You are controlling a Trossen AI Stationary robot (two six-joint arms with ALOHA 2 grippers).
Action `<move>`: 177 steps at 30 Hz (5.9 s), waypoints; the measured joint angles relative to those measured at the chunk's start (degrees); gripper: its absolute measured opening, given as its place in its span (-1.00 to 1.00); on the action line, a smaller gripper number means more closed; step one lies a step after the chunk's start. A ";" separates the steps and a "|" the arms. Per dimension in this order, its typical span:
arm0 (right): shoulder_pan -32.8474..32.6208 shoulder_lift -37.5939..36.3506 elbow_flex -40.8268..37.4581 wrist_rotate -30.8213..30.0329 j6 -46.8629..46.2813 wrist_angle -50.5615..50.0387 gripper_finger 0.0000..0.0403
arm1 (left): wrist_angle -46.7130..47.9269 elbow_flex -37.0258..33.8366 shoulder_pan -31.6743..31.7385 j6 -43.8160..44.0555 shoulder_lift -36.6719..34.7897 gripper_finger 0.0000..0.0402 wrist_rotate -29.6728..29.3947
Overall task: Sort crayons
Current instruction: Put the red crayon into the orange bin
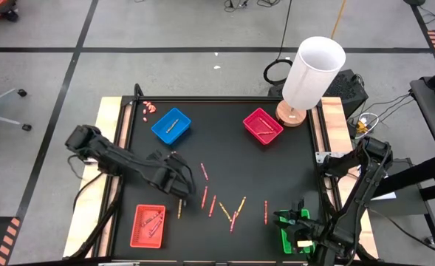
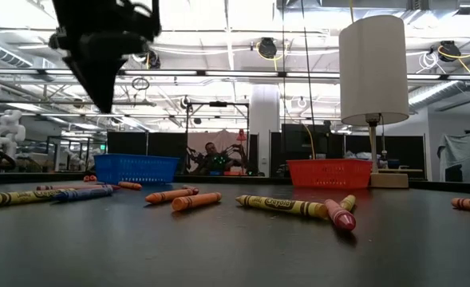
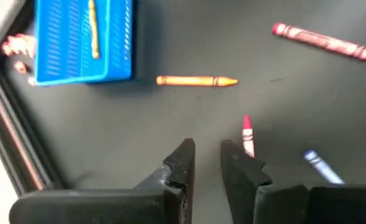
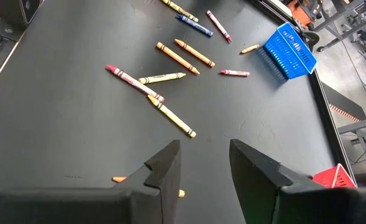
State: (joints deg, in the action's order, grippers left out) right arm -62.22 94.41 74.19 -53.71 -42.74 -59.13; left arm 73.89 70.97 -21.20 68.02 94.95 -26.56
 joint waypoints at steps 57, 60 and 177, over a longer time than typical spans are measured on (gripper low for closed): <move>-0.02 0.02 -0.06 0.02 0.15 0.00 -0.40 | -38.16 -26.39 4.88 -8.36 -3.79 -0.82 16.01; -0.02 0.02 -0.07 0.02 0.15 0.00 -0.40 | -38.46 -26.39 4.89 -8.45 -3.79 -0.94 16.70; -0.02 0.02 -0.07 -0.16 0.37 0.17 -0.40 | -68.85 -23.66 -12.58 -41.67 -16.03 -0.96 -7.57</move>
State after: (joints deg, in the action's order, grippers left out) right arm -62.24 94.43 74.13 -53.88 -42.37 -58.96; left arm 5.04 47.31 -33.78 26.35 78.91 -34.13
